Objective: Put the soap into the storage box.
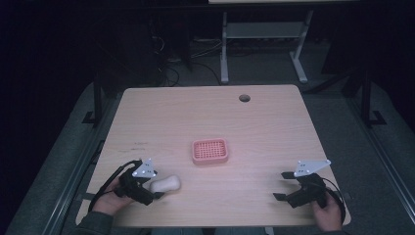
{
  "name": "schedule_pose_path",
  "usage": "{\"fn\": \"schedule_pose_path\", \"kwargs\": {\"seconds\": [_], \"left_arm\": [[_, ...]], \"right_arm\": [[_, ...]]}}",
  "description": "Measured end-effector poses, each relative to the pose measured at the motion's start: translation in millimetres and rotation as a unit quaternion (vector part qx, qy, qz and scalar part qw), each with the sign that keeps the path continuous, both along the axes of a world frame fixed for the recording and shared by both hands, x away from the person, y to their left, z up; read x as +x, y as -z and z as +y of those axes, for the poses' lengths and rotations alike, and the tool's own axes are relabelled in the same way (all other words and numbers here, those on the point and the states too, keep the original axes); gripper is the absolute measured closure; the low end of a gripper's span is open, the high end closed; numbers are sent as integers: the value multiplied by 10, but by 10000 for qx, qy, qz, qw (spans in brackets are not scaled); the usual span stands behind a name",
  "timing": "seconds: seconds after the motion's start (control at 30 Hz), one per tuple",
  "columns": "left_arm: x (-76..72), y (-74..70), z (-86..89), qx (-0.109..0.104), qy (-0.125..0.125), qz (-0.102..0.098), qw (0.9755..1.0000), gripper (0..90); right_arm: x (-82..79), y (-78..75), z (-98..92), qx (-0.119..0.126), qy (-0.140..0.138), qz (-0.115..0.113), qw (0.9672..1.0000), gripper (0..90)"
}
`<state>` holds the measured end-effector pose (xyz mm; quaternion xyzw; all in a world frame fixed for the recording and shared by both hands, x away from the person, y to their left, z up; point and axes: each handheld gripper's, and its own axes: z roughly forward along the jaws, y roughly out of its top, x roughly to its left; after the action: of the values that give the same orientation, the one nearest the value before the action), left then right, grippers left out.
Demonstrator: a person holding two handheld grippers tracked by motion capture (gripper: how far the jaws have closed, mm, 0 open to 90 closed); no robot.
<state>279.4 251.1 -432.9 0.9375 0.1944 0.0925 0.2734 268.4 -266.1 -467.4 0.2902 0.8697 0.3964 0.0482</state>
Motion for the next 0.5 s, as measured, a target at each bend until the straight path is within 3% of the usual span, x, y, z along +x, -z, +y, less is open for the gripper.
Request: {"fn": "schedule_pose_path", "kwargs": {"seconds": [0.5], "left_arm": [[70, 38, -98, 48, 125, 136, 9998, 268]], "right_arm": [[-3, -3, -4, 11, -2, -12, 10000, 142]]}}
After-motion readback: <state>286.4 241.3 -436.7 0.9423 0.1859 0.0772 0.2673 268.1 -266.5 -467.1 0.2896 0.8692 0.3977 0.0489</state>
